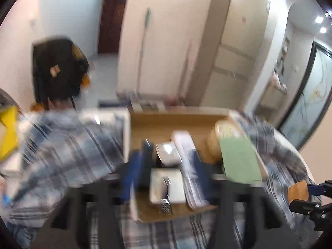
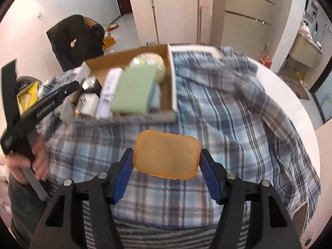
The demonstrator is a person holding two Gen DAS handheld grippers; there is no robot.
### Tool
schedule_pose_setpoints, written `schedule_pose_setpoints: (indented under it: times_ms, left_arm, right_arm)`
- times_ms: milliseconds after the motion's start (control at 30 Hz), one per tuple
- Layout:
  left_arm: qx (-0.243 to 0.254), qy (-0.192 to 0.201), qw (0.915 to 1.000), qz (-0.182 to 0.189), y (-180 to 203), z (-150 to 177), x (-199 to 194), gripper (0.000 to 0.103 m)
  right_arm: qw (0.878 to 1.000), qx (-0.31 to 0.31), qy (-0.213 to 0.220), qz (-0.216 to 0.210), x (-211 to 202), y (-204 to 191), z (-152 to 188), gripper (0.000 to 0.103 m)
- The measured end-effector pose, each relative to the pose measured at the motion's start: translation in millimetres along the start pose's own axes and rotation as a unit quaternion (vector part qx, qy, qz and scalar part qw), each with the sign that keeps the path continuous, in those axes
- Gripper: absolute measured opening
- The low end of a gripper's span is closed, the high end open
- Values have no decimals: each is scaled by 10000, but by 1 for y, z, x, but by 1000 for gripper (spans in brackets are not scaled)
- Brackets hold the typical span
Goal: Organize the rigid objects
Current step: 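Lower the orange case into the box and open the right gripper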
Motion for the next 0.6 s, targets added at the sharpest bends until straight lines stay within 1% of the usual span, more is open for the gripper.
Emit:
schedule_pose_setpoints:
  times_ms: [33, 100, 133, 167, 267, 300, 333, 400, 433, 533, 600]
  left_arm:
    - [52, 393, 9991, -135, 0, -6, -12, 86]
    - [39, 849, 9962, -200, -2, -16, -29, 88]
    - [-4, 973, 9951, -172, -3, -21, -36, 88]
    - [-52, 1021, 9947, -131, -4, -24, -40, 88]
    - [-229, 1077, 9939, -6, -10, -32, -53, 88]
    - [-293, 1154, 9929, 33, -12, -36, -58, 88]
    - [-314, 1197, 9923, 11, -15, -37, -63, 90]
    - [-323, 1215, 9920, -149, -18, -43, -65, 97]
    - [-339, 1205, 9920, -190, -19, -44, -64, 103]
    - [-425, 1242, 9911, -233, -26, -43, -65, 103]
    - [-346, 1127, 9926, -299, -27, -42, -60, 103]
  right_arm:
    - [9999, -5, 75, -114, 1, -8, -8, 62]
    - [9981, 27, 333, -517, 3, -24, -24, 62]
    - [9965, -14, 468, -698, 6, -35, -32, 62]
    - [9955, -126, 538, -767, 11, -45, -37, 62]
    - [9957, -365, 667, -525, 33, -66, -49, 62]
    - [9956, -389, 678, -520, 40, -71, -51, 62]
    - [9951, -421, 678, -576, 47, -75, -53, 62]
    - [9944, -532, 593, -696, 62, -86, -53, 62]
    - [9945, -546, 544, -712, 69, -90, -52, 62]
    - [9946, -480, 391, -838, 85, -99, -46, 62]
    - [9945, -504, 287, -875, 94, -103, -42, 62]
Point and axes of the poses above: each gripper's, at about its wrist camera, not at the fingertips, and x roughly the way its jaws point, y to its right, z to its underside, the point moved 3 cm from there along x, roughly the way its jaws point, and after that the axes turned 11 degrees about y, right-handed, at the moved point
